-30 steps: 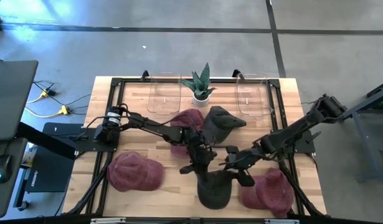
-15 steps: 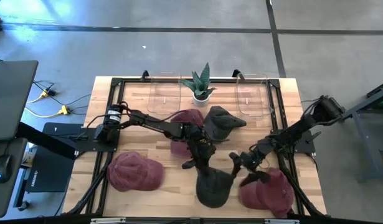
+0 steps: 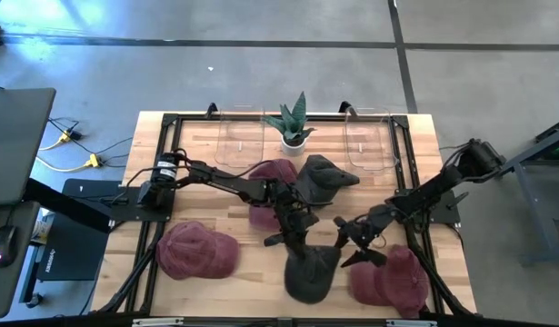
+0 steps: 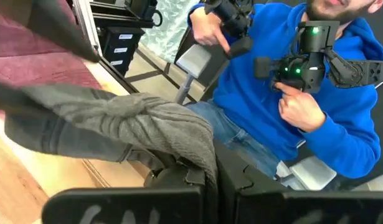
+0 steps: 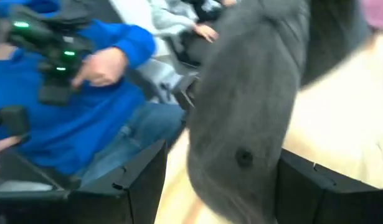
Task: Pick & Place hat
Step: Put the bottom black cap into the left transparent bin
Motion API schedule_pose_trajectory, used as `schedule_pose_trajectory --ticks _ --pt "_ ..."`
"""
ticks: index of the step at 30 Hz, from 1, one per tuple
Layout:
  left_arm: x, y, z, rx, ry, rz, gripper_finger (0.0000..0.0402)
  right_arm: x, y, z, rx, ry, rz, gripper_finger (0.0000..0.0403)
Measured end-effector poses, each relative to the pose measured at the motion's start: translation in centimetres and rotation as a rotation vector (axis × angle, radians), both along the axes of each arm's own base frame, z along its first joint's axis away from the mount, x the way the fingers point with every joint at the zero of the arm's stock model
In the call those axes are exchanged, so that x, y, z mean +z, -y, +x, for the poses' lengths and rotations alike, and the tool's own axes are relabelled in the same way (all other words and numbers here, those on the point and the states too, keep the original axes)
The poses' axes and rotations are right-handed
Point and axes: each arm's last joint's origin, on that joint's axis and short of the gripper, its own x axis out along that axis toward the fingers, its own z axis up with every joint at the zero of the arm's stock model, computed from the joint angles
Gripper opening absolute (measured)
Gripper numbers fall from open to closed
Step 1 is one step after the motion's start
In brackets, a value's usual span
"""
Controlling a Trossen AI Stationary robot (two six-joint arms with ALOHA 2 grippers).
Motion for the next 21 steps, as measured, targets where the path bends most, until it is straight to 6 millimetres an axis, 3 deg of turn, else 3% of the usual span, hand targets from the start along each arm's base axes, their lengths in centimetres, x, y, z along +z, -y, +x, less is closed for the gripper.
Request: schedule_pose_trajectory --ticks 8,16,21 --pt "0.1 0.0 0.1 0.01 0.015 0.004 0.0001 1.9 -0.4 -0.3 0.273 0.166 0.12 0.021" --pt "0.4 0.1 0.1 -0.008 0.051 -0.008 0.0001 0.5 0.3 0.3 -0.026 -0.01 0.08 0.018" --pt "0.5 0.0 0.3 0.022 0.064 0.004 0.0001 0.9 0.3 0.3 -0.017 0.052 0.081 0.0167"
